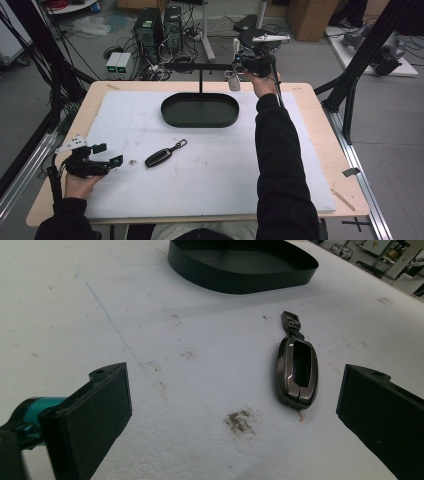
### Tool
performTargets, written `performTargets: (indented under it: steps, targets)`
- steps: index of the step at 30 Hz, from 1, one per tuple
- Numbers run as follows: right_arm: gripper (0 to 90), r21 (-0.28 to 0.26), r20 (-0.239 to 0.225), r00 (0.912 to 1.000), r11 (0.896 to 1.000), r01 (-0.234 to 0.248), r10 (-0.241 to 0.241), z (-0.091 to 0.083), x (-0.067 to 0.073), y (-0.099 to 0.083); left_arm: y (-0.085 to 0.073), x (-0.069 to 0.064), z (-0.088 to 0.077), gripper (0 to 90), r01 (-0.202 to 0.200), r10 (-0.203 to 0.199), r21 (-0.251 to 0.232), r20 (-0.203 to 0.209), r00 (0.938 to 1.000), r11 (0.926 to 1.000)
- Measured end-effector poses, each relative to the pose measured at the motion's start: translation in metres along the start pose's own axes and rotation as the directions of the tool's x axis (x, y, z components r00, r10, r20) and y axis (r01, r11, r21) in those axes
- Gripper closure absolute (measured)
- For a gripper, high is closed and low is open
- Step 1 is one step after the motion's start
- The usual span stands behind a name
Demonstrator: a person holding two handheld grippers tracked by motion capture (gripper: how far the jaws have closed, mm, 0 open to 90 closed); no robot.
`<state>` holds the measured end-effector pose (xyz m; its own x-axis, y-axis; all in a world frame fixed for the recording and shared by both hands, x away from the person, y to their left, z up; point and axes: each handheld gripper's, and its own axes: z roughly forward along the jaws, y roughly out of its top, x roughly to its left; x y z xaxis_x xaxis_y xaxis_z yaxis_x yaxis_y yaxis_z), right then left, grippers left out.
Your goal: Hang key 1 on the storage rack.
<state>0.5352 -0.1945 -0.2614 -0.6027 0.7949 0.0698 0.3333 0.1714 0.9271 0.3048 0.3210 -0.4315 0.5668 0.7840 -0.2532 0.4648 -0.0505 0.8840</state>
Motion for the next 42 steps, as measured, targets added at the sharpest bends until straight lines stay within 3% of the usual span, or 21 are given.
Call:
performTargets:
  steps: [4, 10, 16, 21, 22, 24, 26, 28, 30, 31, 34, 36, 38, 42]
  targets:
    - [86.7, -0.031, 0.008, 0.9996, 0.999, -0.025, 0.026, 0.004, 0.001, 0.0, 0.0, 0.0, 0.0, 1.7, 0.001, -0.001, 0.001, 0.0, 1.0, 1.0]
    - [86.8, -0.046, 0.035, 0.999, 0.999, -0.026, 0.028, 0.011, 0.005, 0.0, 0.0, 0.0, 0.0, 1.7, -0.001, 0.001, 0.0, -0.002, 1.0, 1.0]
    - [86.7, -0.082, 0.063, 0.9946, 0.994, -0.077, 0.083, 0.022, 0.005, -0.001, 0.0, 0.001, 0.0, 1.7, 0.004, -0.004, -0.007, 0.003, 1.0, 1.0]
    - [85.2, -0.064, 0.059, 0.9937, 0.994, -0.092, 0.095, 0.027, 0.005, -0.004, 0.0, 0.002, 0.0, 1.7, 0.009, -0.009, -0.017, 0.008, 0.9999, 0.9998]
    - [78.7, -0.061, 0.052, 0.9924, 0.992, -0.108, 0.111, 0.027, 0.004, -0.005, 0.0, 0.002, 0.0, 1.7, 0.01, -0.01, -0.016, 0.007, 0.9999, 0.9998]
    - [45.6, -0.042, 0.039, 0.9833, 0.983, -0.176, 0.178, 0.029, 0.002, -0.008, 0.0, 0.002, 0.0, 1.7, 0.01, -0.01, -0.017, 0.007, 0.9999, 0.9998]
    - [31.3, -0.001, 0.09, 0.9775, 0.981, -0.192, 0.191, 0.029, 0.002, -0.011, 0.0, 0.002, 0.0, 1.7, 0.007, -0.007, -0.015, 0.007, 1.0, 0.9999]
    - [17.5, 0.021, 0.093, 0.9774, 0.981, -0.192, 0.19, 0.027, 0.002, -0.016, 0.0, 0.001, -0.001, 1.7, 0.003, -0.003, -0.01, 0.007, 1.0, 0.9999]
    - [9.7, 0.071, 0.087, 0.9815, 0.982, -0.177, 0.17, 0.025, 0.002, -0.02, 0.0, 0.001, -0.001, 1.7, 0.003, -0.003, -0.008, 0.006, 1.0, 1.0]
    - [9.7, 0.071, 0.087, 0.9815, 0.982, -0.177, 0.17, 0.025, 0.002, -0.02, 0.0, 0.001, -0.001, 1.7, 0.002, -0.002, -0.008, 0.006, 1.0, 1.0]
    - [9.0, 0.05, 0.082, 0.9904, 0.992, -0.116, 0.112, 0.013, 0.007, -0.023, 0.0, 0.001, -0.001, 1.7, 0.003, -0.003, -0.006, 0.005, 1.0, 1.0]
    - [5.1, 0.047, 0.069, 0.9908, 0.992, -0.12, 0.117, 0.009, 0.007, -0.024, 0.0, 0.001, -0.001, 1.7, 0.004, -0.004, -0.006, 0.004, 1.0, 1.0]
    - [0.7, 0.085, 0.065, 0.9912, 0.989, -0.121, 0.116, 0.006, 0.007, -0.026, 0.0, 0.001, -0.001, 1.7, 0.002, -0.002, -0.006, 0.003, 1.0, 1.0]
    - [0.7, 0.145, 0.064, 0.9966, 0.988, -0.061, 0.052, -0.003, 0.011, -0.027, 0.0, 0.0, -0.001, 1.7, 0.001, -0.001, -0.004, 0.001, 1.0, 1.0]
